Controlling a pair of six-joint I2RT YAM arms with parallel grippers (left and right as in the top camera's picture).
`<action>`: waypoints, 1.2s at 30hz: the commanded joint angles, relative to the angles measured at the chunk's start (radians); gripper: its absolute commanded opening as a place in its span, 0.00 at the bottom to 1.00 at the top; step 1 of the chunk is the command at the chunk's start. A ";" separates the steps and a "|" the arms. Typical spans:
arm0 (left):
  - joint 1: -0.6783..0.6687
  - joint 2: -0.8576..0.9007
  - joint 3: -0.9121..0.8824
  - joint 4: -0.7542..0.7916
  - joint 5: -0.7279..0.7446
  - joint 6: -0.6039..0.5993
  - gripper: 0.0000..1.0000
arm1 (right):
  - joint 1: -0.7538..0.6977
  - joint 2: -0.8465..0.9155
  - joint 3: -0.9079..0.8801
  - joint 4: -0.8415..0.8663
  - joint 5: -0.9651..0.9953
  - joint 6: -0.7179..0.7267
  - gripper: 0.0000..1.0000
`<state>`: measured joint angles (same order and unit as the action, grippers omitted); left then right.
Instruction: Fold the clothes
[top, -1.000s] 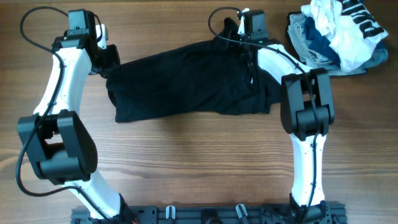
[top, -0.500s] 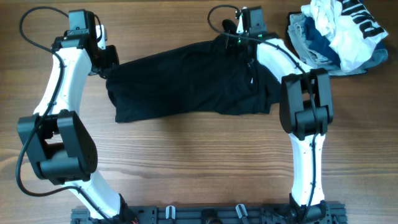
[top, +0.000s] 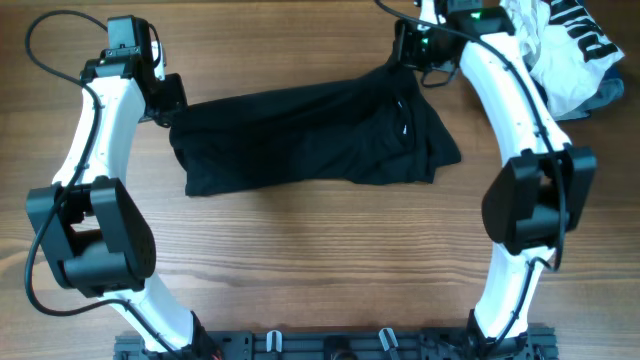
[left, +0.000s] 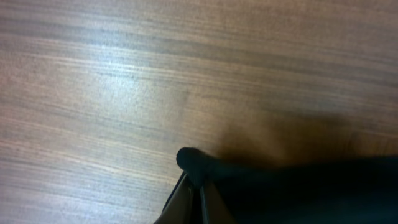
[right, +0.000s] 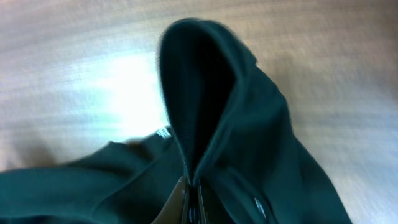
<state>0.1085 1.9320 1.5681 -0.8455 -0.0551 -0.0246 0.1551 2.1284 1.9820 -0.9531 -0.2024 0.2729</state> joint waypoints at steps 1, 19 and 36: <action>0.008 -0.031 0.008 -0.030 -0.015 -0.006 0.04 | -0.007 -0.051 0.017 -0.084 -0.008 -0.039 0.04; 0.008 -0.047 0.007 -0.138 -0.013 -0.007 0.04 | -0.006 -0.057 0.005 -0.528 0.072 -0.063 0.04; 0.007 -0.035 -0.001 -0.235 0.058 -0.007 0.53 | -0.007 -0.058 -0.231 -0.451 0.102 -0.064 0.45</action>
<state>0.1093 1.9018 1.5681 -1.0721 -0.0181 -0.0265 0.1513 2.0926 1.7470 -1.4315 -0.1223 0.2142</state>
